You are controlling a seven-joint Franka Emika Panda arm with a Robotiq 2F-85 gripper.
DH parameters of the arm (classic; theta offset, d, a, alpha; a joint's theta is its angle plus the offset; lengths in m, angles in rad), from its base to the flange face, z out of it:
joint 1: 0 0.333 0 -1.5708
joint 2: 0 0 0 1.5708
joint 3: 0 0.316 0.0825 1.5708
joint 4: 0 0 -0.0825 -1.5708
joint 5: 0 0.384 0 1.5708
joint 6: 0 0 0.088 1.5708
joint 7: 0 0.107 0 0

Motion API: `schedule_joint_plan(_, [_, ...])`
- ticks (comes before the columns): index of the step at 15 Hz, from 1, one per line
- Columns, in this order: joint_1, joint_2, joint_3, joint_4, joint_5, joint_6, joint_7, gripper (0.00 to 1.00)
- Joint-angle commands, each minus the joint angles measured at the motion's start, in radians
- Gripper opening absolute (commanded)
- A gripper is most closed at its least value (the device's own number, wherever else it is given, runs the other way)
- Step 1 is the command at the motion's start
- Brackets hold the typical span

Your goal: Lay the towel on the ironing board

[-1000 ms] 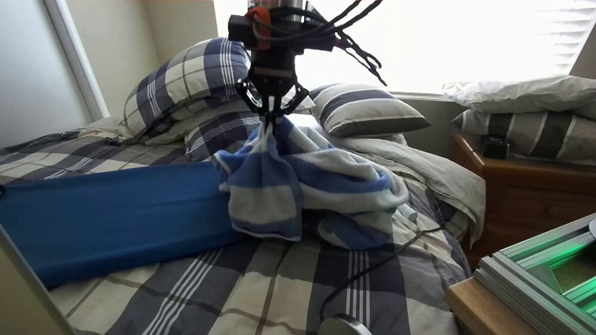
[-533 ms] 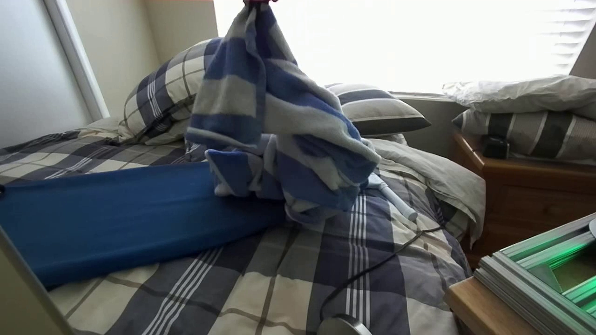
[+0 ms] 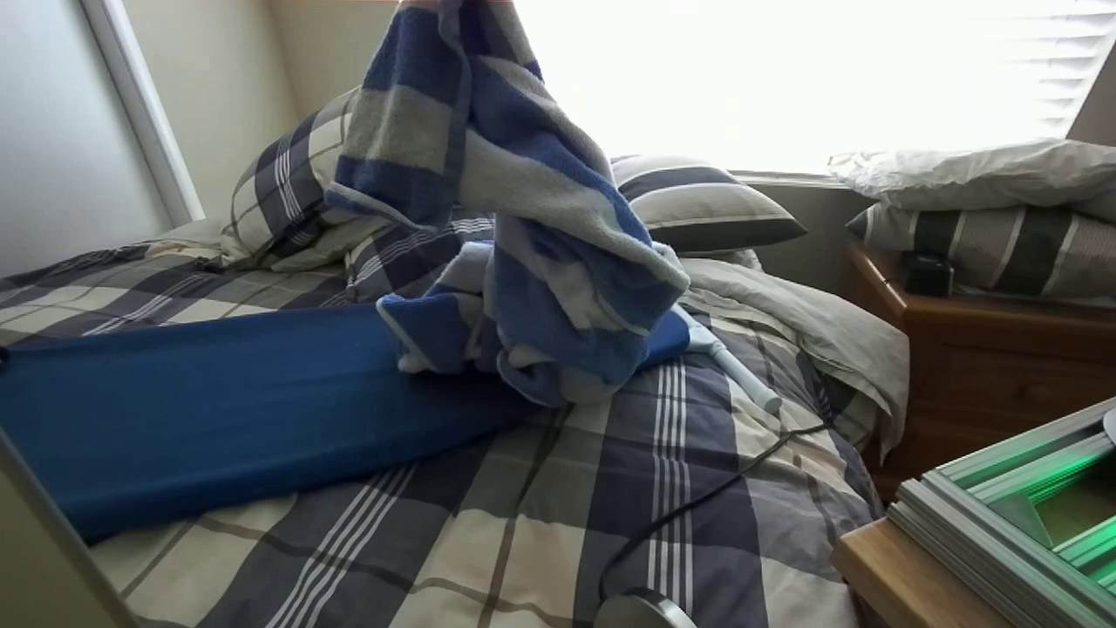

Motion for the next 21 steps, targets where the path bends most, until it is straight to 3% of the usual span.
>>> schedule_joint_plan(1, [-0.058,-0.001,0.057,0.001,0.007,0.0,-0.006,0.06])
schedule_joint_plan(2, [-0.058,-0.001,0.057,0.001,0.007,0.0,-0.006,0.01])
schedule_joint_plan(5, [-0.082,0.062,0.099,0.12,-0.015,0.002,-0.019,0.01])
schedule_joint_plan(11, [-0.045,0.226,0.145,0.475,-0.186,0.0,-0.111,0.01])
schedule_joint_plan(16, [0.071,0.36,0.116,0.736,-0.296,0.012,-0.234,0.01])
schedule_joint_plan(21, [0.232,0.537,0.022,0.972,-0.359,0.115,-0.316,0.01])
